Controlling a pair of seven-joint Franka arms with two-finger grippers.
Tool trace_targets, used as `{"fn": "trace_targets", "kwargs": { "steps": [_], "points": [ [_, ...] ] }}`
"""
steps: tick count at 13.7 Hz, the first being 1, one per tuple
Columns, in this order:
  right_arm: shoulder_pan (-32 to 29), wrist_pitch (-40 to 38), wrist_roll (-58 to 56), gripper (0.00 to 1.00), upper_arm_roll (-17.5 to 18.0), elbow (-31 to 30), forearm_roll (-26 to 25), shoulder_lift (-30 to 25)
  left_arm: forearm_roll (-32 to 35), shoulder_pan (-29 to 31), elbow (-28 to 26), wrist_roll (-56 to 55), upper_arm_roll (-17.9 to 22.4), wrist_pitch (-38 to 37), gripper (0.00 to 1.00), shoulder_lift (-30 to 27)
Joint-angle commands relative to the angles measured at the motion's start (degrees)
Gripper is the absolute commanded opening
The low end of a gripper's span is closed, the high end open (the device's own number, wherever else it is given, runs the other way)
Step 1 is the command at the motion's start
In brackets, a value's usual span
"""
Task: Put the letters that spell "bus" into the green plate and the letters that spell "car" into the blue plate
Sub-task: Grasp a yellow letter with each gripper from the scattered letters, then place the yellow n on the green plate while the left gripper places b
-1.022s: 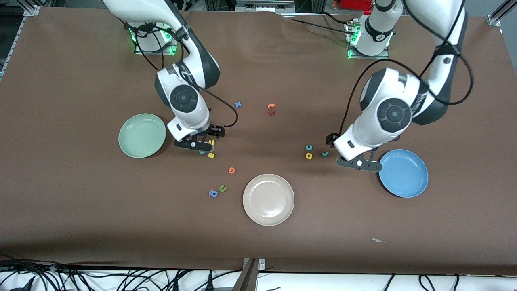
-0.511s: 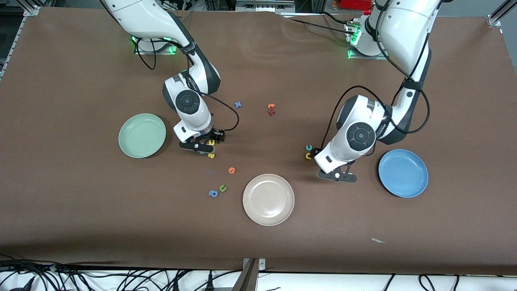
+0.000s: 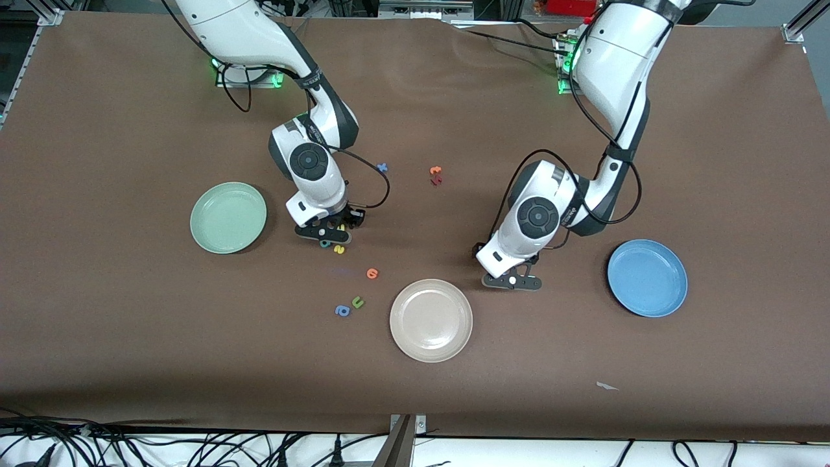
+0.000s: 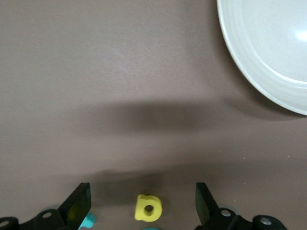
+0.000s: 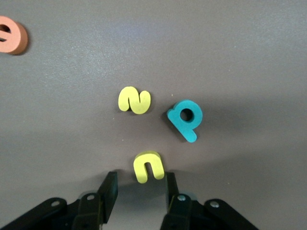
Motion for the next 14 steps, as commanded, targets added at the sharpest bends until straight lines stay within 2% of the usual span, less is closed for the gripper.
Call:
{"fn": "trace_targets", "kwargs": {
  "steps": [1,5,6,9,12,14],
  "points": [
    [0.5,2.3,0.2,0.48,-0.5,0.0,-0.6,1.0,-0.6,-1.6,-2.1,-1.3,0.8,4.5,0.96,0.6],
    [0.4,3.2,0.2,0.47,-0.7,0.0,-2.1,1.4,0.1,-2.1,-5.4,-1.1,0.8,6.1,0.92,-1.5],
    [0.4,3.2,0.2,0.43,-0.7,0.0,-2.2,1.4,0.7,-2.0,-6.6,-1.1,0.8,7.3,0.92,-1.8],
    [0.3,3.2,0.2,0.22,-0.7,0.0,-2.2,1.4,0.8,-1.6,-10.4,0.2,0.8,9.6,0.85,-4.0],
    [0.2,2.9,-0.2,0.17,-0.8,0.2,-2.2,1.0,0.8,-1.6,-11.6,0.3,0.8,9.6,0.77,-5.1],
    [0.2,1.6,-1.3,0.16,-1.7,0.3,-2.2,-0.3,0.7,-1.6,-12.1,0.1,0.8,9.7,0.66,-5.4]
  ]
}}
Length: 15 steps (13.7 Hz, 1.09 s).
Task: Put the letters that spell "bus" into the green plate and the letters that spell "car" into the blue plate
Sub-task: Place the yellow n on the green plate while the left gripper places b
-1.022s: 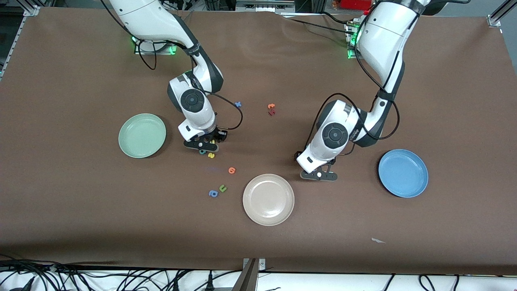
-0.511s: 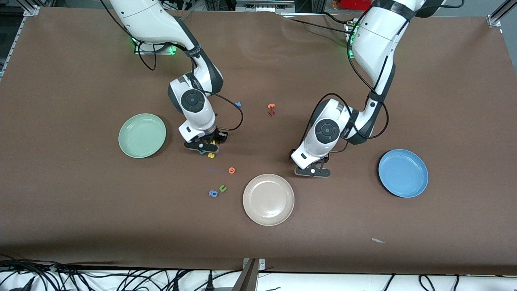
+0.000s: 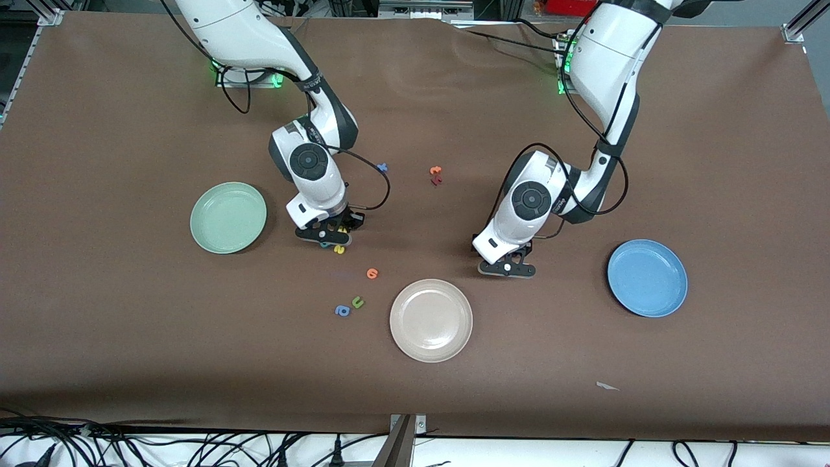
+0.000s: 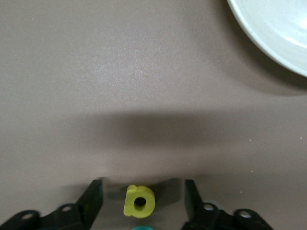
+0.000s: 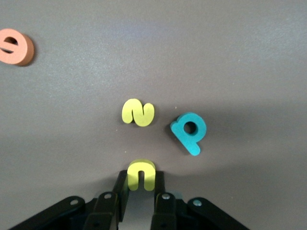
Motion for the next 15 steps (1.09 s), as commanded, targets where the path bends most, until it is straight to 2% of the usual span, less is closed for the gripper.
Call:
{"fn": "trace_targets", "kwargs": {
  "steps": [1,5,7,9,11,14,15],
  "points": [
    [0.1,-2.7,-2.4,0.16,-1.5,0.5,-1.1,-2.0,0.6,-0.3,-2.6,0.3,0.4,0.8,0.59,-2.3],
    [-0.1,-14.2,-14.2,0.16,-6.8,0.3,-0.8,-7.8,0.4,-0.3,-2.8,-0.2,0.4,3.5,0.53,-1.3],
    [-0.6,-17.2,-22.0,0.17,-9.9,-2.2,-0.6,-11.4,0.4,-0.3,-2.6,-0.6,0.4,3.6,0.48,-0.9],
    [-0.6,-17.0,-33.7,0.17,-15.2,-7.6,0.2,-15.3,0.4,-0.3,-2.7,-0.6,0.4,3.6,0.45,-0.8],
    [-0.6,-16.6,-41.4,0.17,-19.2,-11.4,2.6,-17.1,0.4,-0.3,-2.9,-0.9,0.4,3.6,0.36,-0.8],
    [-0.6,-14.2,-44.9,0.17,-21.6,-15.7,4.2,-17.0,0.4,-0.3,-2.9,-1.5,0.4,3.5,0.27,-0.8],
    [-0.6,-11.1,-44.9,0.31,-21.8,-18.0,4.2,-16.7,0.4,-0.3,-2.9,-1.7,0.4,3.6,0.24,-0.8]
  ]
}}
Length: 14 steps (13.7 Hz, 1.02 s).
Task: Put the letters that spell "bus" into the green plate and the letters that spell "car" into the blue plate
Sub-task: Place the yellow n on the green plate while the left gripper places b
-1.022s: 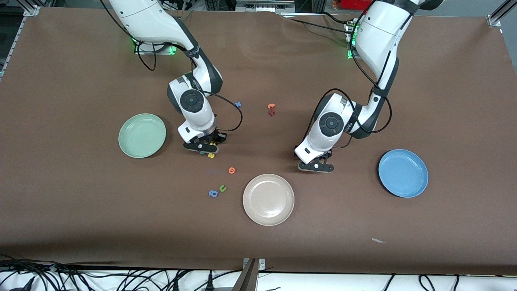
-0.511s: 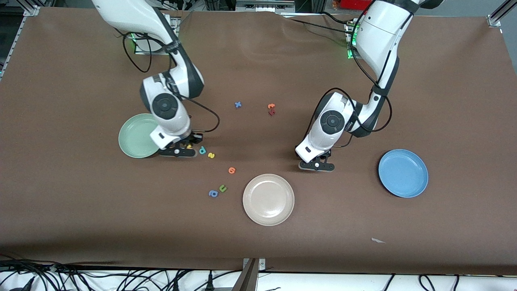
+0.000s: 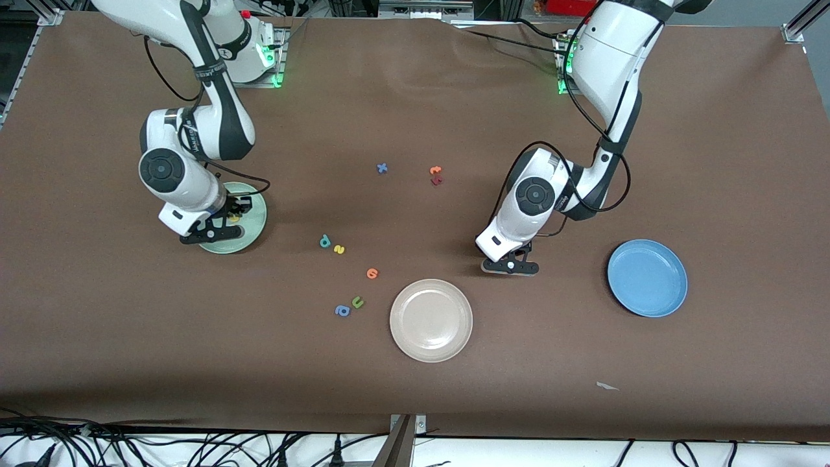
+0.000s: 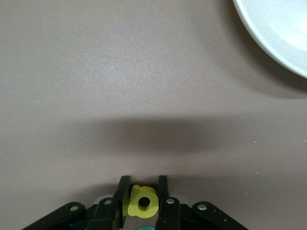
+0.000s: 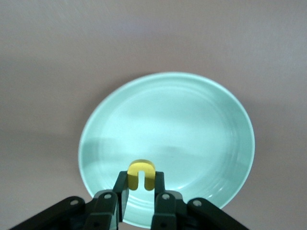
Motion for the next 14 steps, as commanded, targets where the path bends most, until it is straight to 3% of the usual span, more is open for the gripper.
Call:
{"fn": "trace_targets", "kwargs": {
  "steps": [1,2,6,8,10,14],
  "points": [
    [0.3,5.4,-1.0,0.84,-0.1,-5.6,1.1,-1.3,0.4,-0.2,-1.3,-1.1,0.1,0.8,0.22,-0.4],
    [0.2,5.3,-0.6,1.00,-0.1,-5.4,1.1,-1.4,0.3,0.0,-0.9,-1.2,0.1,0.3,0.20,-0.7],
    [1.3,4.7,3.4,1.00,0.9,-2.3,2.0,-1.6,0.6,3.7,1.4,-0.2,0.1,-5.5,0.16,-3.9],
    [1.9,3.8,4.4,1.00,4.7,1.5,2.0,-0.4,0.1,7.1,3.7,4.8,0.0,-11.2,0.16,-5.5],
    [2.0,3.2,1.7,1.00,8.1,6.5,1.5,3.3,0.1,11.5,6.3,11.6,0.1,-17.1,0.16,-6.3],
    [2.1,1.5,-0.1,1.00,12.8,16.8,1.8,11.0,0.7,20.7,6.6,26.4,0.4,-20.1,0.16,-7.4]
  ]
}}
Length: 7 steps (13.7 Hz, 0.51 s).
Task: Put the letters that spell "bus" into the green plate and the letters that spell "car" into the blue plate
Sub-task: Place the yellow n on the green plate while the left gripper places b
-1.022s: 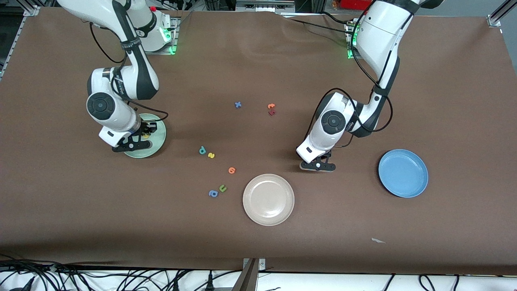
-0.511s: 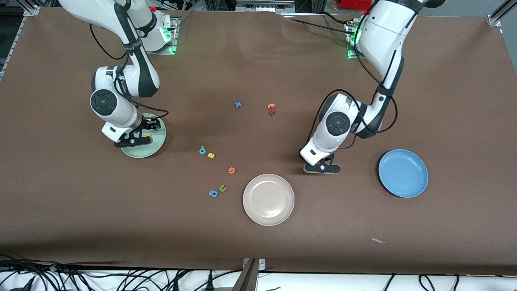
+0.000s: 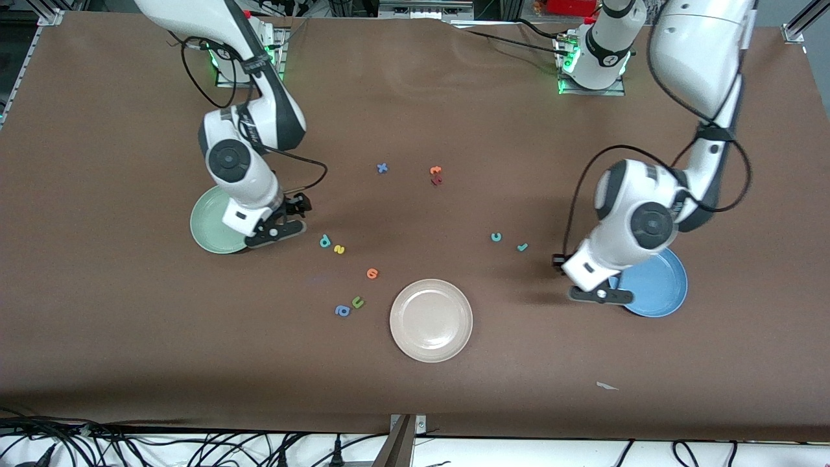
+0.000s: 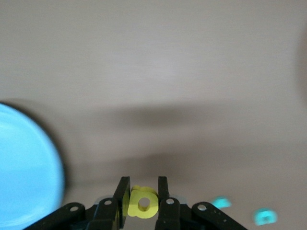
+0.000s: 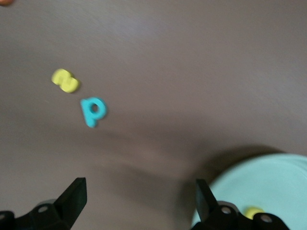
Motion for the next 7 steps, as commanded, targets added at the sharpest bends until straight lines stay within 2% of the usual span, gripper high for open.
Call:
{"fn": "trace_targets", "kwargs": {
  "steps": [1,4,5,6,7],
  "points": [
    [-0.3,-1.5,-2.1,1.00,1.8,8.8,0.3,6.9,0.7,6.2,0.0,10.4,-0.4,-1.7,0.16,-0.4],
    [-0.5,-0.9,-7.6,0.99,2.9,12.5,0.5,11.0,0.8,11.0,0.0,17.2,-0.3,-1.5,0.16,1.1],
    [-0.5,-0.9,-8.6,0.88,3.0,12.5,0.6,11.6,1.6,12.0,0.0,18.5,-0.3,-1.3,0.20,1.8],
    [-0.5,-0.8,-8.7,0.75,3.4,12.4,0.6,12.1,3.0,12.3,0.1,19.0,-0.3,-1.1,0.42,2.5],
    [-0.5,-0.5,-8.7,0.68,3.8,12.4,0.8,12.5,4.3,12.3,0.4,19.0,-0.3,-1.0,0.93,2.5]
  ]
}}
